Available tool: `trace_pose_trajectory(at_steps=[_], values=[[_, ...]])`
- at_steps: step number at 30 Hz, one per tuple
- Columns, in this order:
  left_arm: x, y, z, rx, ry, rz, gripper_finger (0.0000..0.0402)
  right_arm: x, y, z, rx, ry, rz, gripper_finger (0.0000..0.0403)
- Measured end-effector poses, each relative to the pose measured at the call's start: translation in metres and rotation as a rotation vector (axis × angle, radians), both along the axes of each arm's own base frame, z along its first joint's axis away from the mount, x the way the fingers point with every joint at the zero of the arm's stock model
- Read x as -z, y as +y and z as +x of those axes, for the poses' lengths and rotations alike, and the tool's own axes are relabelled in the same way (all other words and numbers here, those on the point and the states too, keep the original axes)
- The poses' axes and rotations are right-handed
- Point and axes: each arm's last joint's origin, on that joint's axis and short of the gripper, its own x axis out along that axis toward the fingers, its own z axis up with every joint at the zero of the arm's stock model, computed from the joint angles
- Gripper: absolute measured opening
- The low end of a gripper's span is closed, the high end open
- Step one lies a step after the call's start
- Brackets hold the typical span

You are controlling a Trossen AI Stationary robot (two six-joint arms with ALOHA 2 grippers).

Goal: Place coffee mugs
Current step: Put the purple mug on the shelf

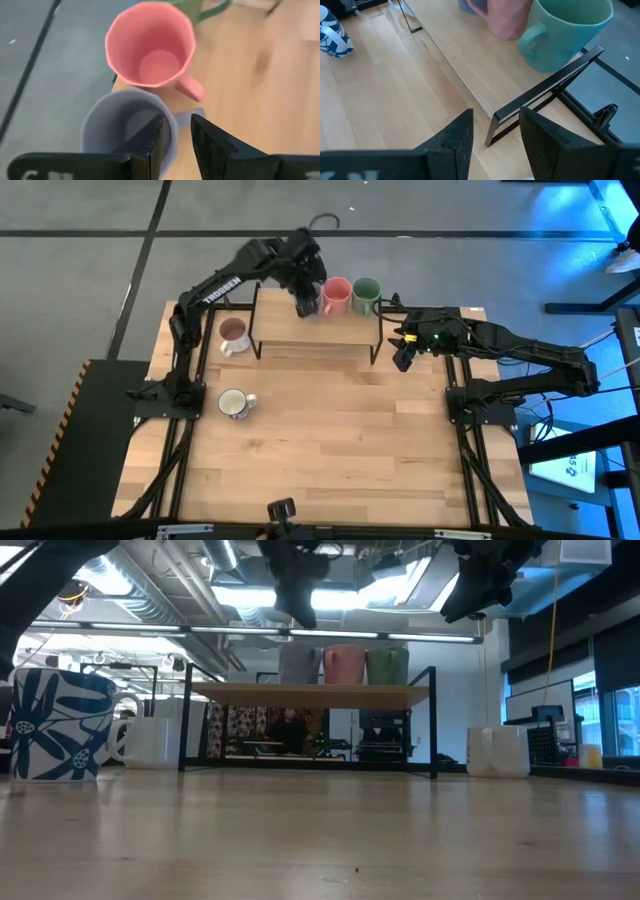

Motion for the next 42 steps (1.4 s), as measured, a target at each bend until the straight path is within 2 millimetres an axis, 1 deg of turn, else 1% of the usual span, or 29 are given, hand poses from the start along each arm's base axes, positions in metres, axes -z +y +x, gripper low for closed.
trace_pose_trajectory(at_steps=[4, 8, 12, 18, 24, 28, 32, 38, 40, 42], values=[[0.013, -0.005, 0.015, -0.103, 0.007, 0.071, 0.0093, 0.0, 0.0, 0.0, -0.001, 0.0, 0.0, 0.0144], [0.022, -0.006, 0.022, -0.158, -0.015, 0.065, 0.0093, 0.0, 0.0, 0.0, -0.001, 0.0, 0.0, 0.0144], [0.025, -0.007, 0.022, -0.199, -0.005, 0.049, 0.0093, 0.0, 0.0, 0.0, -0.008, -0.001, 0.006, 0.0144], [0.025, -0.002, 0.019, -0.215, -0.009, 0.033, 0.0093, 0.0, 0.001, 0.0, -0.02, -0.003, 0.015, 0.0144], [0.036, 0.003, 0.022, -0.228, 0.011, -0.019, 0.0093, 0.0, 0.001, 0.0, -0.022, -0.003, 0.017, 0.0144], [0.037, 0.005, 0.022, -0.236, 0.014, -0.012, 0.0092, 0.0, 0.001, 0.0, -0.022, -0.003, 0.017, 0.0144], [0.037, 0.007, 0.022, -0.239, 0.008, -0.011, 0.0072, 0.0, 0.001, 0.0, -0.022, -0.004, 0.017, 0.0144], [0.038, 0.011, 0.018, -0.219, 0.001, -0.053, 0.0015, 0.0, 0.001, 0.0, -0.022, -0.004, 0.016, 0.0144], [0.037, 0.011, 0.018, -0.218, 0.0, -0.051, 0.0008, 0.0, 0.001, 0.0, -0.021, -0.004, 0.016, 0.0144], [0.037, 0.011, 0.018, -0.218, 0.0, -0.052, 0.001, 0.0, 0.001, 0.0, -0.022, -0.004, 0.016, 0.0144]])
